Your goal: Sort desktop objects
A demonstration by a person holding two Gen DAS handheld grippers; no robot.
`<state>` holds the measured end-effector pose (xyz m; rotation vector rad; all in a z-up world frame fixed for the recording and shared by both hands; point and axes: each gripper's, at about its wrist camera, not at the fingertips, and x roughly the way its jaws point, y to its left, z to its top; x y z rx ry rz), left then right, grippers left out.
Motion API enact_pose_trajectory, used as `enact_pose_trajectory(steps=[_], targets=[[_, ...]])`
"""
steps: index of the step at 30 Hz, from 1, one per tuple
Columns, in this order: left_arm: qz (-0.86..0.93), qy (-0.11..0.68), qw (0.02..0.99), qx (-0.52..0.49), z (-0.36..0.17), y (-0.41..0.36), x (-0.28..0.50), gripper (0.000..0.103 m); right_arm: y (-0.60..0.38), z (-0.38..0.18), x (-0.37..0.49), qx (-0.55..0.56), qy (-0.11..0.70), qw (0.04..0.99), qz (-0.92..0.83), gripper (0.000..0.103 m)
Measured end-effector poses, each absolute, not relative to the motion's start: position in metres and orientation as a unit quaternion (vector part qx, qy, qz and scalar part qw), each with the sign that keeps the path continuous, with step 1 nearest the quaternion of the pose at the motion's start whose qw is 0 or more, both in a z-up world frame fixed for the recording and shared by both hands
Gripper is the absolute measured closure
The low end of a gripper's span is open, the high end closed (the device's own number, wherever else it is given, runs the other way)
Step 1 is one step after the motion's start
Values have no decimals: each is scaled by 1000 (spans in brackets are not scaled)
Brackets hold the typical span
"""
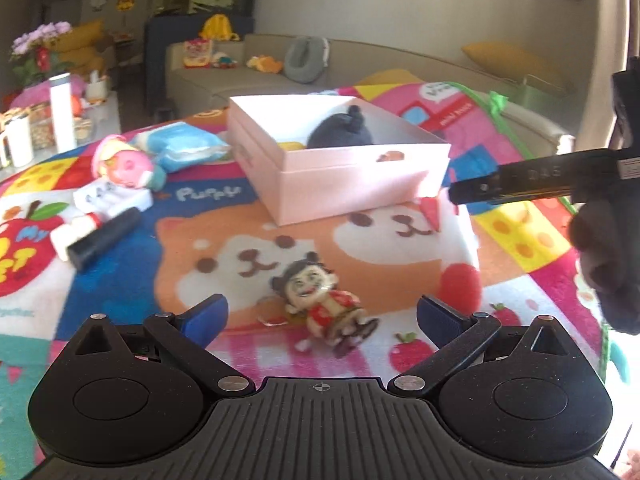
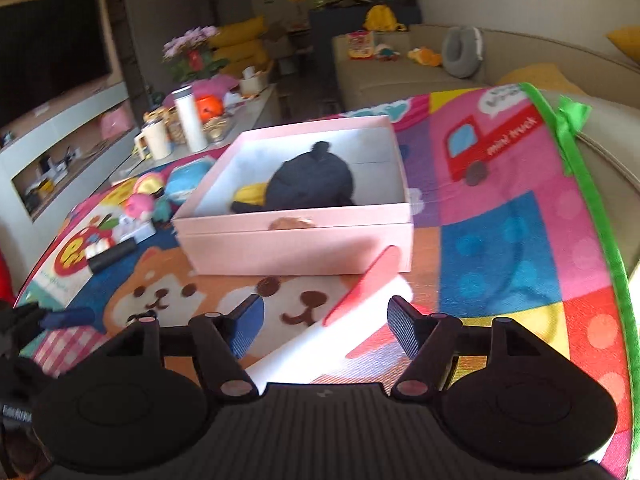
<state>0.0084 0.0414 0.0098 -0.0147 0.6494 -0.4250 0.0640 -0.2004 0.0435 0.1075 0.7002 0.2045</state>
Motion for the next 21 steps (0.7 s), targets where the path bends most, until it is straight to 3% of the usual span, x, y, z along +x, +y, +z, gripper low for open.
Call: enact_pose_trajectory(steps=[7,12,21], targets=[[-257,310,915,-25,11,18,10,0,-204,21,70,51,336,938,72,27],[-265,307,914,-19,14,17,8,0,-212,14,69,61,331,940,63,15],[-200,311,928,38,12,29,11,0,-214,13,65,72,320,941,76,13]])
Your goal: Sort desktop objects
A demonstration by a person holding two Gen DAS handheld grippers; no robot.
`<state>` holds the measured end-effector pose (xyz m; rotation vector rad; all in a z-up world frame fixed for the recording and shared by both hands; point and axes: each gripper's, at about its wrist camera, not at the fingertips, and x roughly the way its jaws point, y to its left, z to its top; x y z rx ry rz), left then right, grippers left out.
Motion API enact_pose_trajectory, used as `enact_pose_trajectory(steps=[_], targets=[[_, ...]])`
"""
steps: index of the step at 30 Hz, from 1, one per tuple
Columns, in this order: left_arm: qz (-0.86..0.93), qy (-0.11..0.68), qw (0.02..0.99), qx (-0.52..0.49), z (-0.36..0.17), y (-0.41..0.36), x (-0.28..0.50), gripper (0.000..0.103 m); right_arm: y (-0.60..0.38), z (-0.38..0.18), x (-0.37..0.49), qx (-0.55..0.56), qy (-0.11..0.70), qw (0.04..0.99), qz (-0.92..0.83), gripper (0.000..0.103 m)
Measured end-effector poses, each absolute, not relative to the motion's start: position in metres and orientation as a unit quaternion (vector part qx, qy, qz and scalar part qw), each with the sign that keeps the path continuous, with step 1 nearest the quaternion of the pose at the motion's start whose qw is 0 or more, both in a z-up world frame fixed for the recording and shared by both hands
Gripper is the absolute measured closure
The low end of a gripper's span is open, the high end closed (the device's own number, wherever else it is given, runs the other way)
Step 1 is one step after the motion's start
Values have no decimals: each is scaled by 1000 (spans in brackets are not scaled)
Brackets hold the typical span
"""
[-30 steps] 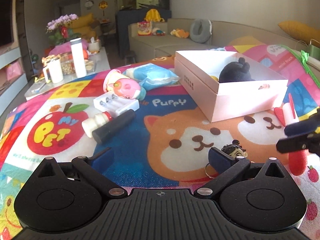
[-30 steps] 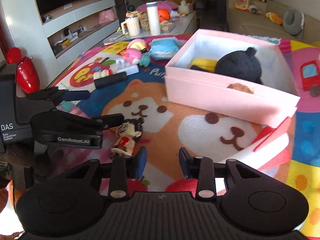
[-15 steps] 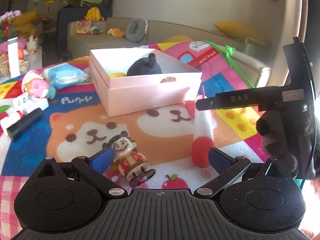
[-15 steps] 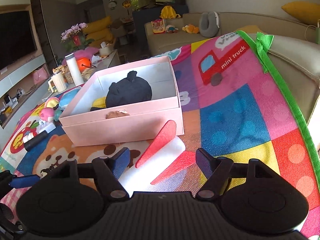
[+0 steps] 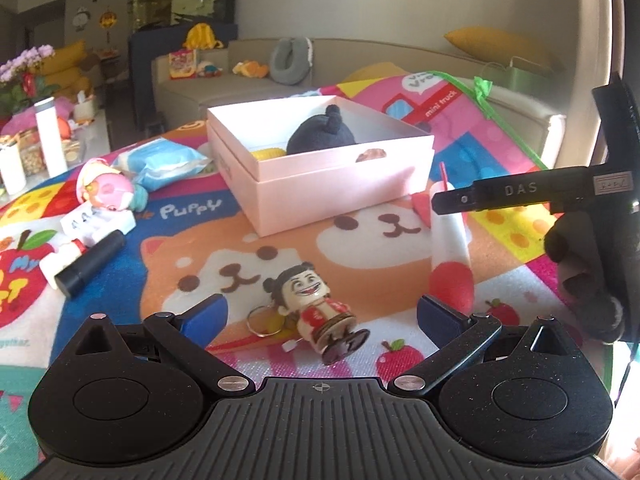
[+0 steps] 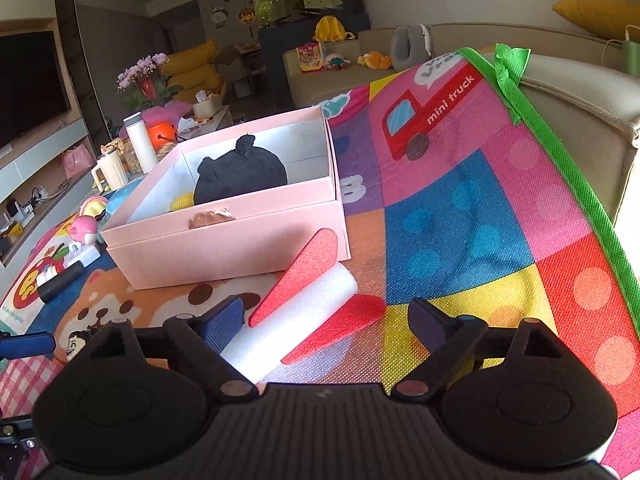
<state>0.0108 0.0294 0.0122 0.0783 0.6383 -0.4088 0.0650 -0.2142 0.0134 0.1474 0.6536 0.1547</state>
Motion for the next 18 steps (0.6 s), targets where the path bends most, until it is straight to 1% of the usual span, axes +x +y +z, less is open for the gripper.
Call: enact_pose_trajectory(steps=[3,7,11,13,14,16,18], targets=[[-203,314,927,39,10,29,11,0,-211,16,63,80,326,938,90,13],[-198,317,926,42,8,26,14,0,-206,17,68,132,355,919,111,13],[-183,316,930,43,8,25,13,0,-189,11,74,111,364,922,78,14],[-177,317,931,42,8,26,11,0,-182,9,72,92,359,927,65,22],[-175,317,931,41,8,26,9,0,-180,9,71,82,359,928,62,34],[-172,317,932,38,9,25,7,0,-181,10,67,80,361,927,69,41],[-170,318,932,31,9,24,6,0,-184,13,61,83,363,924,82,55]])
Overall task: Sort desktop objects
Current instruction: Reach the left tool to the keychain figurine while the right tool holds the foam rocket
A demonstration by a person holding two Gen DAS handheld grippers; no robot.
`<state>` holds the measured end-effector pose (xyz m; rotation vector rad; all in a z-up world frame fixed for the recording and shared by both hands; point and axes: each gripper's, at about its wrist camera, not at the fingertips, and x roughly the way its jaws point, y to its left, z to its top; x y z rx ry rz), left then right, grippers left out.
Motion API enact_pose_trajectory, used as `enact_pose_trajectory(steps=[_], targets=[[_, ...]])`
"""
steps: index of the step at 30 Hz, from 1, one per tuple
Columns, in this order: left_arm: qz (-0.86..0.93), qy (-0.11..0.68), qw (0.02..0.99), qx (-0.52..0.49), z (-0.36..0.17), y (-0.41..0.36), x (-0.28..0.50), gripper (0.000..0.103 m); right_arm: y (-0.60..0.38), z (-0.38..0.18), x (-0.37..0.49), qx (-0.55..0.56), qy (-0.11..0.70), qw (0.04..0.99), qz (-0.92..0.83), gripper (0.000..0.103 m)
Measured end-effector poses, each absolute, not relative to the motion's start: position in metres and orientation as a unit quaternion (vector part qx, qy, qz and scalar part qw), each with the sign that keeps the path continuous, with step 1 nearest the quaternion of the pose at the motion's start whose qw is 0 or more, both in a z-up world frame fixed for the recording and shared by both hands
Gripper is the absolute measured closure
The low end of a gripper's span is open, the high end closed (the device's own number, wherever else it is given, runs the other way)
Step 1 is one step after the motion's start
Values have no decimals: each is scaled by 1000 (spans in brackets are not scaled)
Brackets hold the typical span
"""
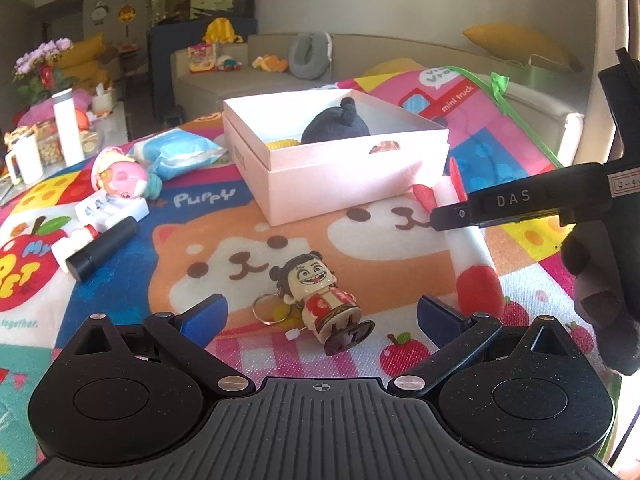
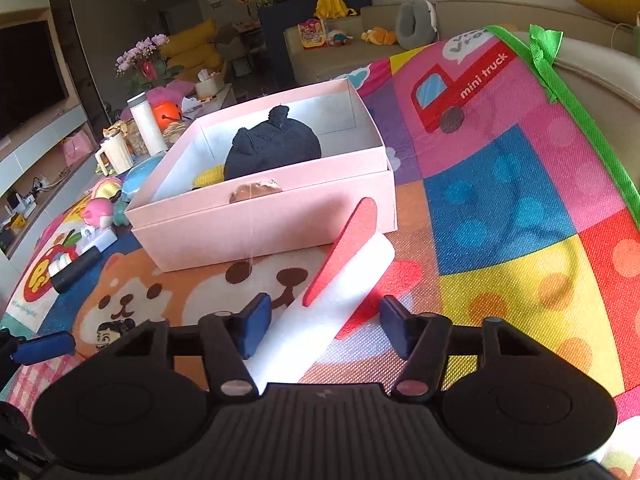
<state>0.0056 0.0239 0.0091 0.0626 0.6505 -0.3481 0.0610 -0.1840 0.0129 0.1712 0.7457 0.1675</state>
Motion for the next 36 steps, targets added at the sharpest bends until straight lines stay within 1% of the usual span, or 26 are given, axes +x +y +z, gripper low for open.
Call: enact_pose_trajectory(steps=[2,6,13,15,16,19,20,21,25,30,31,32,34,36], targets=[[-168,319,932,23,10,21,5,0,-186,17,52,76,365,924,90,62],[-153,318,935,32,10,12,3,0,-190,21,26,51,371,922,101,68],[-149,321,934,42,11,3,-4,0,-208,21,-7,25,373,923,93,68],[-148,321,935,45,12,2,-6,0,-210,21,-12,10,373,923,90,59],[-147,320,935,46,12,2,-7,0,-211,21,-15,1,368,926,84,57],[-141,323,935,44,12,3,-8,0,-217,22,-20,-43,335,941,32,45],[-138,325,935,42,11,3,-8,0,-221,23,-20,-47,326,944,15,39],[-136,327,934,40,10,3,-8,0,-226,24,-18,-42,323,945,8,36],[-124,327,936,28,10,1,-3,0,-234,22,-9,0,340,940,19,36],[-98,328,939,19,8,-6,12,1,-223,10,-6,6,347,937,38,36],[-94,328,940,21,8,-7,14,4,-221,9,-5,5,345,938,40,36],[-91,329,940,22,7,-8,16,15,-220,9,-4,4,344,938,40,38],[-88,339,936,20,4,-9,22,32,-218,9,0,6,344,938,41,42],[-83,340,936,24,2,-9,24,33,-217,9,3,7,348,937,40,51]])
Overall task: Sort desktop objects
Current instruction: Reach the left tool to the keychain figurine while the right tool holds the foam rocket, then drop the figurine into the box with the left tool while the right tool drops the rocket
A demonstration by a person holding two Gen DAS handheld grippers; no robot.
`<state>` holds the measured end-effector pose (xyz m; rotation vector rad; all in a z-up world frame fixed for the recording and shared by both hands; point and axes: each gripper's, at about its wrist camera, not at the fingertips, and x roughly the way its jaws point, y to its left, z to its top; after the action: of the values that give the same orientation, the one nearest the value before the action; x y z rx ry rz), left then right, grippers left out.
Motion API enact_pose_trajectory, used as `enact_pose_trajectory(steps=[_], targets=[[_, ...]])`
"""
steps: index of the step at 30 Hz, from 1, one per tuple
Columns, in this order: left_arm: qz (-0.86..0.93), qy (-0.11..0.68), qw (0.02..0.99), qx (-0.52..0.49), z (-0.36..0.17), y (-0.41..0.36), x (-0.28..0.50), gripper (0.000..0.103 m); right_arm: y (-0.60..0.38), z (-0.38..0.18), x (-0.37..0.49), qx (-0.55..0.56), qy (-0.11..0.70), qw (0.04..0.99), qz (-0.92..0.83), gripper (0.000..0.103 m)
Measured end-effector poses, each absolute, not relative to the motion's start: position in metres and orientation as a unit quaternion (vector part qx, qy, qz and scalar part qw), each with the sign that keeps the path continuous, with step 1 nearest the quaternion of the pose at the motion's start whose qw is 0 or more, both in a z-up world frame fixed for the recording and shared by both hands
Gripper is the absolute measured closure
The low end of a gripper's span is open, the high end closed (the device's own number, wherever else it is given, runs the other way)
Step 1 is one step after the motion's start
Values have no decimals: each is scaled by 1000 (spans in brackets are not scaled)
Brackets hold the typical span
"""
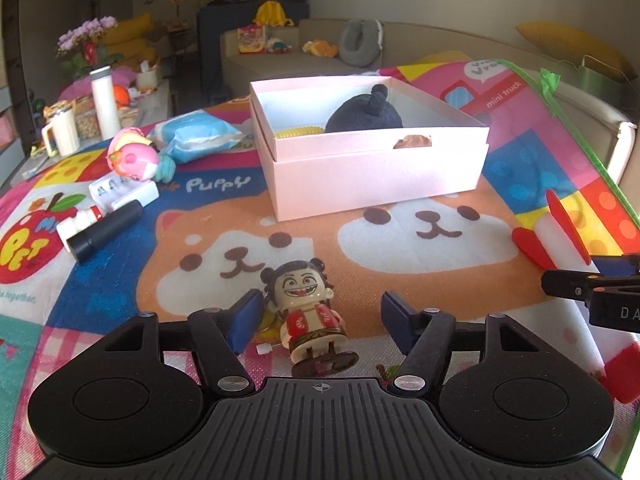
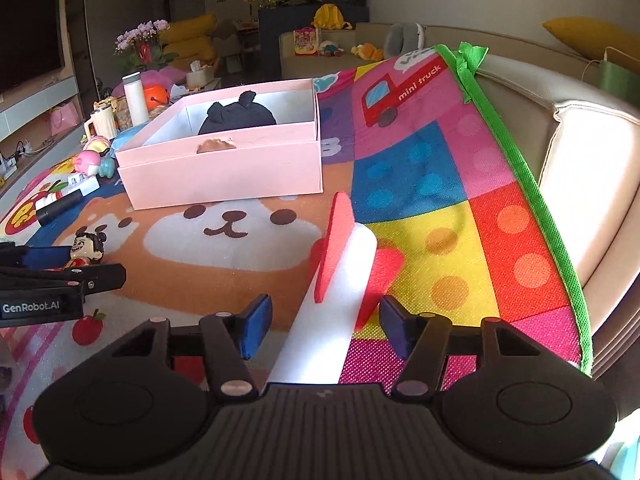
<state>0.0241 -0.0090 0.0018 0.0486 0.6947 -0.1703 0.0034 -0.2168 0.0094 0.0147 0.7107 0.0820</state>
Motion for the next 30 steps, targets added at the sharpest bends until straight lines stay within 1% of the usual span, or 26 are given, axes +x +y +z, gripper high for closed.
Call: enact_pose_trajectory(steps=[1,2,3,5,6,14,22,26,30], targets=[[-82,340,937,28,2,-10,24,34,-216,10,4,8,350,936,43,54],[-82,340,936,32,3,-11,24,41,-215,11,5,8,353,934,47,60],[-82,339,937,36,3,-12,23,45,-214,12,4,8,356,933,53,64],[-89,339,936,41,4,-13,19,61,-210,12,2,5,358,932,62,66],[-93,340,935,43,5,-14,16,62,-208,12,0,4,358,931,64,67],[-113,304,942,86,25,-25,-27,62,-206,38,-22,23,346,933,95,68],[-121,254,955,92,58,-23,-62,63,-206,81,-56,21,292,948,125,69],[-122,214,963,105,84,-26,-59,63,-212,111,-56,35,264,952,152,69],[-128,170,970,115,112,-30,-29,63,-217,145,-29,35,226,961,154,69]])
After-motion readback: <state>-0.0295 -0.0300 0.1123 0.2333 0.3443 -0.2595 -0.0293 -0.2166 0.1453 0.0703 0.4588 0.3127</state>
